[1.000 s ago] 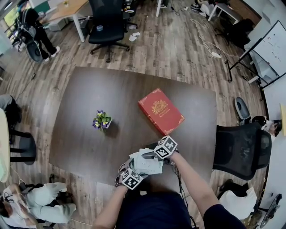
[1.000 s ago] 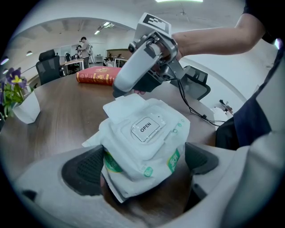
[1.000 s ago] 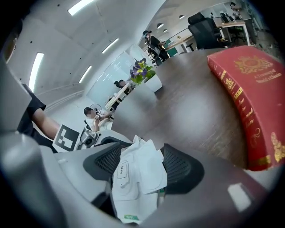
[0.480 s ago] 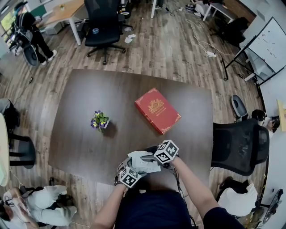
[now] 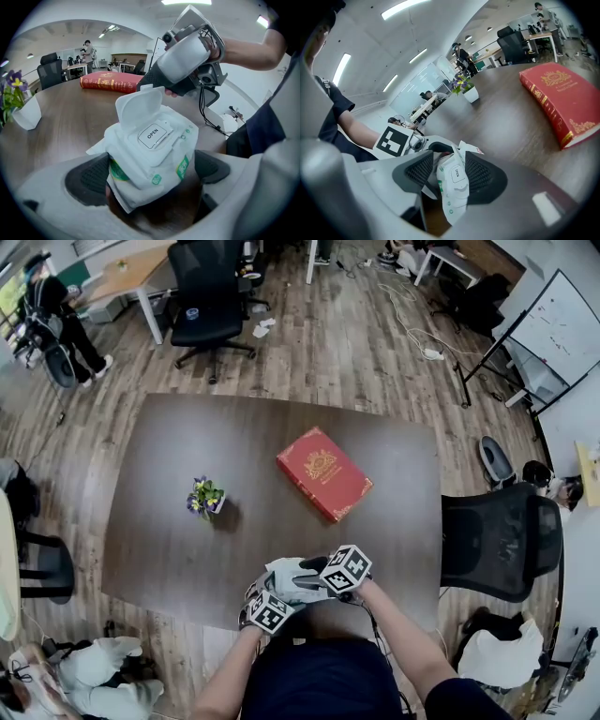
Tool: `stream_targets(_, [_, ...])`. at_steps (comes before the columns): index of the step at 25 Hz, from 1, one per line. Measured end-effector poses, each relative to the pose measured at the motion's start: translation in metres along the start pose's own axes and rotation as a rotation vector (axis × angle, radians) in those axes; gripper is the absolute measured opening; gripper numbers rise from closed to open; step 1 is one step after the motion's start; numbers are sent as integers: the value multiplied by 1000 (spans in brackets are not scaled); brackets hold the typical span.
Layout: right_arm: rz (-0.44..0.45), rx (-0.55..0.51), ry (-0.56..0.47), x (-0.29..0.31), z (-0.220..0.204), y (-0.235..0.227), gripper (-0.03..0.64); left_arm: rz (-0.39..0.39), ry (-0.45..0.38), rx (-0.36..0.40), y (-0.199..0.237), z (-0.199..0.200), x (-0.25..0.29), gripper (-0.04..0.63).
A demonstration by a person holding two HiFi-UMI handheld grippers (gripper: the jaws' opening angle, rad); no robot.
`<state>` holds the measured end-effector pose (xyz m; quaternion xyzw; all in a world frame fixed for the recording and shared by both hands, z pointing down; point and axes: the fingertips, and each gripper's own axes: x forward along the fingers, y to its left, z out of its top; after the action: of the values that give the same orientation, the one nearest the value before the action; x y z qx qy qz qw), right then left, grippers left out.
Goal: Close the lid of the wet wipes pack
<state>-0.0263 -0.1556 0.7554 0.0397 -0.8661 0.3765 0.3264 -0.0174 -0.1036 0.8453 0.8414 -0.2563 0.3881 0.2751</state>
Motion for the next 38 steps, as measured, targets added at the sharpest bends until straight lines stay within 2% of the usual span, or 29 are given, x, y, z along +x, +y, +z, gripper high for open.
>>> stream_targets(6, [-4,12,3,4,-12,9,229,1,4,-1,0,-3,0,561])
stream_targets(14, [-75,57,44,12,-41,8,192,2,1,11,-1,-2,-1,561])
stream_targets(16, [-118,73,49,13,-48,3,190,2,0,11,0,-2,-1,561])
stream_targets(20, [-289,69,40,11,-58,-17,147,-1,1,3,-1,-3,1,561])
stream_targets(23, [-356,13,57,14,-61,-16,168,1,-2,4,-1,-3,0,561])
stream_targets(29, [-567,-249,199,22,-62,-19,192,6,-18,11,2,0,3,561])
stream_targets(32, [-588,-298,237,24,-66,-18,201,4,-15,9,-1,-2,2,561])
stream_targets(38, [-583,-284,269,27,-63,-24,207,13,-10,20,2,-1,4,561])
